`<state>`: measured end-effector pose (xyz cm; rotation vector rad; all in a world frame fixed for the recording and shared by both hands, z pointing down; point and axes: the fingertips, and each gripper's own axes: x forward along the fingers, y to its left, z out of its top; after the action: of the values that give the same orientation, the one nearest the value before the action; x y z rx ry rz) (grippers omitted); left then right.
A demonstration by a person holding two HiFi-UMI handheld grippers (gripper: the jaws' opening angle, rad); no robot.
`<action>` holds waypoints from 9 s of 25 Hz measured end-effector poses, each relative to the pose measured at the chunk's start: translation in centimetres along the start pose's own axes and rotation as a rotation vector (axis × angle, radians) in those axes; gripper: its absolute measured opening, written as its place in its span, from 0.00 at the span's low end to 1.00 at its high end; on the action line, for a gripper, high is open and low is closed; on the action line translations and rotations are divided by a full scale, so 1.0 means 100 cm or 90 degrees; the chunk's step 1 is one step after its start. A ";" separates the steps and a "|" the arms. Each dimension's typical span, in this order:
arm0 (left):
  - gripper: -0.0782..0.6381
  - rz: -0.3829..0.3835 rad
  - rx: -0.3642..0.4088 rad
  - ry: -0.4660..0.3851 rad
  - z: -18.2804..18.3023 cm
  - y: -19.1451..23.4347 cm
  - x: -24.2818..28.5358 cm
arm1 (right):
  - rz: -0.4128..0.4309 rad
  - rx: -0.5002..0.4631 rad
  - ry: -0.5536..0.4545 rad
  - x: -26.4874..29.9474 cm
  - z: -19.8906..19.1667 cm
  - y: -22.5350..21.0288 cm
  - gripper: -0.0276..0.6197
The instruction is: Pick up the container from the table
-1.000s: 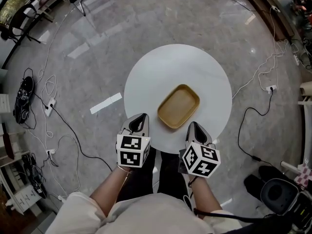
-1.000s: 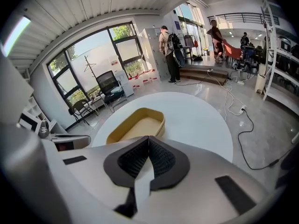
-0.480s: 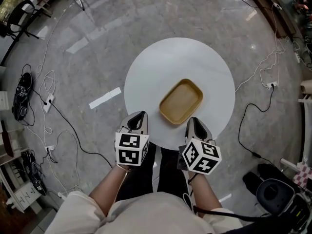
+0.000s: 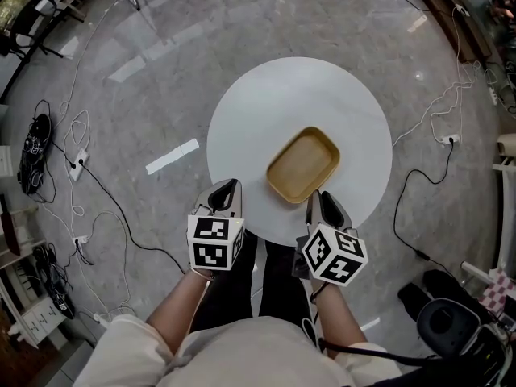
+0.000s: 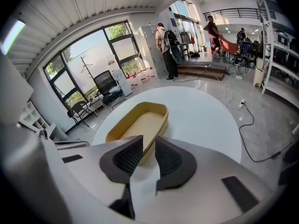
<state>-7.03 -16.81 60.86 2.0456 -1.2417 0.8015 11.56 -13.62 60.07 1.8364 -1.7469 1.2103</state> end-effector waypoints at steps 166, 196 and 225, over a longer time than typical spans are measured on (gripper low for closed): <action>0.13 -0.300 0.216 -0.118 0.109 -0.176 -0.032 | -0.231 0.279 -0.246 -0.173 0.039 -0.093 0.11; 0.13 -0.357 0.287 -0.161 0.043 -0.363 -0.068 | -0.282 0.392 -0.295 -0.293 -0.054 -0.252 0.11; 0.13 -0.427 0.353 -0.140 0.048 -0.397 -0.050 | -0.343 0.442 -0.321 -0.305 -0.065 -0.267 0.11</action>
<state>28.02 -2.80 46.72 2.8169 -0.3612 0.6379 37.65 16.15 49.17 2.9708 -0.9091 1.2735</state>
